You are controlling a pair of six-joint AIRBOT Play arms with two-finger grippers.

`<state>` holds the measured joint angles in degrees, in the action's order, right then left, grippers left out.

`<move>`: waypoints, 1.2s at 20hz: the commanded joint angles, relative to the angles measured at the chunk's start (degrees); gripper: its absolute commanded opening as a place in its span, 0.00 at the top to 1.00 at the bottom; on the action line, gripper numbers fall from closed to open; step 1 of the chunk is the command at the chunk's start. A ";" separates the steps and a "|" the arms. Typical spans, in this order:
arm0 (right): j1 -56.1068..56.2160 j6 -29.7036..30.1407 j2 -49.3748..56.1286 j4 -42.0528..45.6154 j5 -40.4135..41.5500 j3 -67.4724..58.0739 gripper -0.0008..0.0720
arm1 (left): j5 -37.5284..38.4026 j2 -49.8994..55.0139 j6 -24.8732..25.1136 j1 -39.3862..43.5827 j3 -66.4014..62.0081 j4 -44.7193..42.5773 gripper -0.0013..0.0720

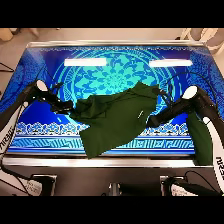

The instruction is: Fold the shirts.

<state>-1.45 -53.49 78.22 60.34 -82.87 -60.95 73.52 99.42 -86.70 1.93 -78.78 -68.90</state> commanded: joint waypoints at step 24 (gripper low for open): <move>10.34 -2.78 -15.87 -1.38 29.64 1.88 0.97 | -4.96 -24.96 5.20 0.52 -9.94 3.19 0.95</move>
<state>14.09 -57.78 70.13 46.50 -49.12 -48.66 73.63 82.94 -80.97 2.48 -82.96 -66.06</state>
